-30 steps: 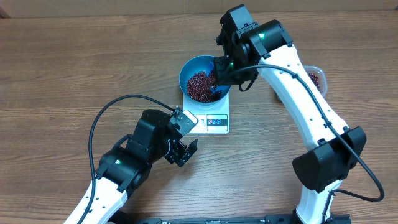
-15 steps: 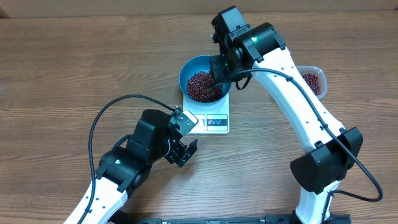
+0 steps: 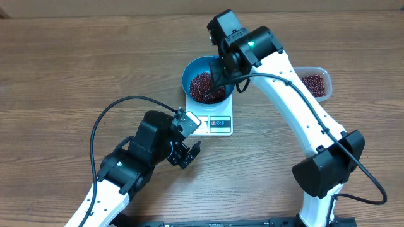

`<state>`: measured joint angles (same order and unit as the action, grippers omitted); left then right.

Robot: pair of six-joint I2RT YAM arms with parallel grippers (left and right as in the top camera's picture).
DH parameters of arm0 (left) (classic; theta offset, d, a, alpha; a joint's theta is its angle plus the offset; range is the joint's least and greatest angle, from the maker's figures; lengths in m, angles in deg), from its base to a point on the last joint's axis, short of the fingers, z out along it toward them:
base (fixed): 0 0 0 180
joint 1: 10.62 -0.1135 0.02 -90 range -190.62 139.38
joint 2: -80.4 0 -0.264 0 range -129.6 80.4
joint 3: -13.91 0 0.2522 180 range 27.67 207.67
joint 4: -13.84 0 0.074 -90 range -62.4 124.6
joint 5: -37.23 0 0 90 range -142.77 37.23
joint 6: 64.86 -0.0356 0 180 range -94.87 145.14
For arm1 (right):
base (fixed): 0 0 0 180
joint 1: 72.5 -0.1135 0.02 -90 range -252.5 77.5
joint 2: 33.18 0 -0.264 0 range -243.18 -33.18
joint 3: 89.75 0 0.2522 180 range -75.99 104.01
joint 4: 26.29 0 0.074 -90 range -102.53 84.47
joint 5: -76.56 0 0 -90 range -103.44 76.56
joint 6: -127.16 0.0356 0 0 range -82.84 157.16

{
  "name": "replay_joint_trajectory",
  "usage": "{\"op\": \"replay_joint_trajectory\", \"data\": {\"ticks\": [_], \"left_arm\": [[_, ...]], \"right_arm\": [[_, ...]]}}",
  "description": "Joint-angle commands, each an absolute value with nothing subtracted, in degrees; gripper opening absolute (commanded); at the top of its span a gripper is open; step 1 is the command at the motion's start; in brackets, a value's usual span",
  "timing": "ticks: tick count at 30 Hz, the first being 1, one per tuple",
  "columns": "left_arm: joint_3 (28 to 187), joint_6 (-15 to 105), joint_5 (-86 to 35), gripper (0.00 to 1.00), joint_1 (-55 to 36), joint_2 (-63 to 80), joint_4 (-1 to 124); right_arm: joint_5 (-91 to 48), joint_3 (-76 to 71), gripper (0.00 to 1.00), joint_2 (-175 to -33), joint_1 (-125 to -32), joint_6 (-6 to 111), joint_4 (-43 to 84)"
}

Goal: Scoop item into bowl and weigh 150g on scale
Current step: 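Tip the scoop with the right gripper to pour beans into bowl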

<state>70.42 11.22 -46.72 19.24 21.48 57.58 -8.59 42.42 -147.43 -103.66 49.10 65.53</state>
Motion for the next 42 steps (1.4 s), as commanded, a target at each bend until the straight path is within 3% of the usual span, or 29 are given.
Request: {"op": "replay_joint_trajectory", "data": {"ticks": [1, 42], "left_arm": [[70.15, 10.98, -45.7, 1.0, 18.87, 21.13, 57.4], [70.15, 10.98, -45.7, 1.0, 18.87, 21.13, 57.4]], "right_arm": [[-6.06, 44.36, 0.04, -145.03, -104.27, 48.97, 65.29], [-0.94, 44.36, 0.04, -145.03, -106.59, 49.17, 65.73]]}}
